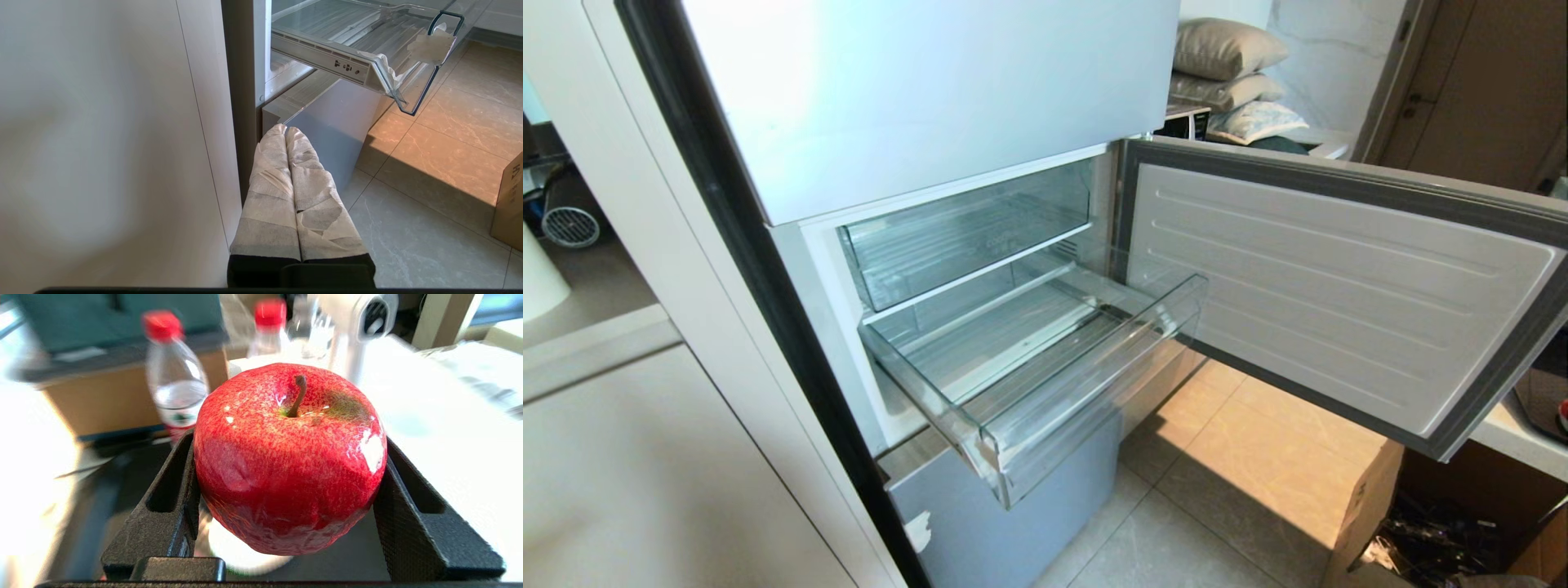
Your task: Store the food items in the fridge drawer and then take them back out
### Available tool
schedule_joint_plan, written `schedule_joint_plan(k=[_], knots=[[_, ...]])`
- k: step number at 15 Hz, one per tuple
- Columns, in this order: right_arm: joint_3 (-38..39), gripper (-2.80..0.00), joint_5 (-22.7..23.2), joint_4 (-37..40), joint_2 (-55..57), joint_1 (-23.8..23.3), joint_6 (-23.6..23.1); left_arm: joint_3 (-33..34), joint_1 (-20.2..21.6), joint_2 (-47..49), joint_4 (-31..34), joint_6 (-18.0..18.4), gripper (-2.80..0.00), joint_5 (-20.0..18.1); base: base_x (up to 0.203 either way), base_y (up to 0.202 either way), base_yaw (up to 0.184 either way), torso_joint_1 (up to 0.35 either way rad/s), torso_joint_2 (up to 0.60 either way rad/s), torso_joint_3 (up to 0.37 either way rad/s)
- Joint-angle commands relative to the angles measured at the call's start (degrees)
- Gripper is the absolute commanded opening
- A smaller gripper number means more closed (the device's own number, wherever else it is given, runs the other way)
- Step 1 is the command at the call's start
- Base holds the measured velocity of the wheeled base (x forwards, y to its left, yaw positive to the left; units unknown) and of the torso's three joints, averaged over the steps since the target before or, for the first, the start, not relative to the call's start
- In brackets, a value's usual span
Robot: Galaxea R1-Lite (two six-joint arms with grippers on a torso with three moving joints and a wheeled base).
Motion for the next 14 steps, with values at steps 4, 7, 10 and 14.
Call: schedule_joint_plan(k=[4,7,10,14], knots=[[25.96,-2.8,3.64,5.68,-41.84,1.57,-4.49,0.0,0.0,0.09,-0.01,0.01,-2.8,0.03,0.0,0.0,0.0,0.0,0.0,0.0],[40.74,-2.8,3.75,8.27,-58.11,19.45,-6.28,0.0,0.0,0.09,0.03,-0.06,-2.8,0.03,0.0,0.0,0.0,0.0,0.0,0.0],[51.33,-2.8,-0.58,21.18,-74.43,47.96,-7.03,0.0,0.0,0.09,-0.01,-0.06,-2.8,0.03,0.0,0.0,0.0,0.0,0.0,0.0],[58.27,-2.8,-1.26,48.71,-98.71,58.97,-7.98,0.0,0.0,0.09,-0.01,0.02,-2.8,0.03,0.0,0.0,0.0,0.0,0.0,0.0]])
